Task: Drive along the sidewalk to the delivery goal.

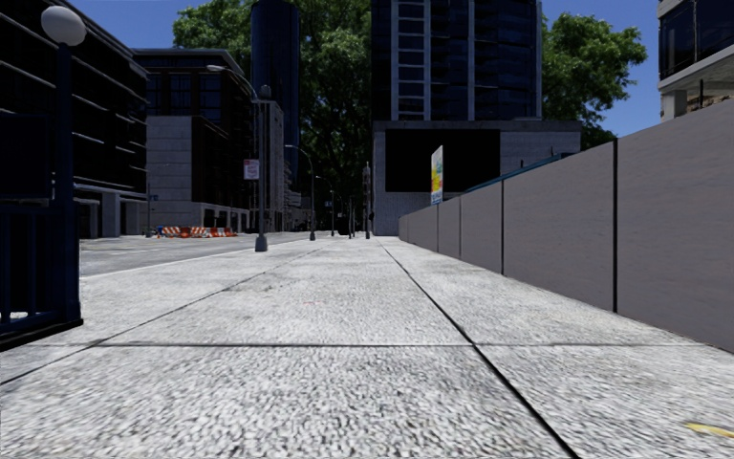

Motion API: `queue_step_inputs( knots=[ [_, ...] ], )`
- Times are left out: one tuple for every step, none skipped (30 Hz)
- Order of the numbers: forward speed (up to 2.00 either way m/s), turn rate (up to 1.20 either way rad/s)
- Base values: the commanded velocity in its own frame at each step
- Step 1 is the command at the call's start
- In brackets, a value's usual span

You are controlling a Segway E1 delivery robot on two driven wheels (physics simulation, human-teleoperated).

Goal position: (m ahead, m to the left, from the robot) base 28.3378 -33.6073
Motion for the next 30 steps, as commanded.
queue_step_inputs(
  knots=[
    [2.0,0.0],
    [2.0,0.0],
    [2.0,0.0],
    [2.0,0.0],
    [2.0,0.0],
    [2.0,0.0],
    [2.0,0.0],
    [2.0,0.0],
    [2.0,0.0],
    [2.0,0.0],
    [2.0,0.0],
    [2.0,0.0],
    [2.0,0.0],
    [2.0,0.0],
    [2.0,0.0],
    [2.0,0.0],
    [2.0,0.0],
    [2.0,0.0],
    [2.0,0.0],
    [2.0,0.0],
    [2.0,0.0],
    [2.0,0.0],
    [2.0,0.0],
    [2.0,0.0],
    [2.0,0.0],
    [2.0,0.0],
    [2.0,0.0],
    [2.0,0.0],
    [2.0,0.0],
    [2.0,0.0]
  ],
)
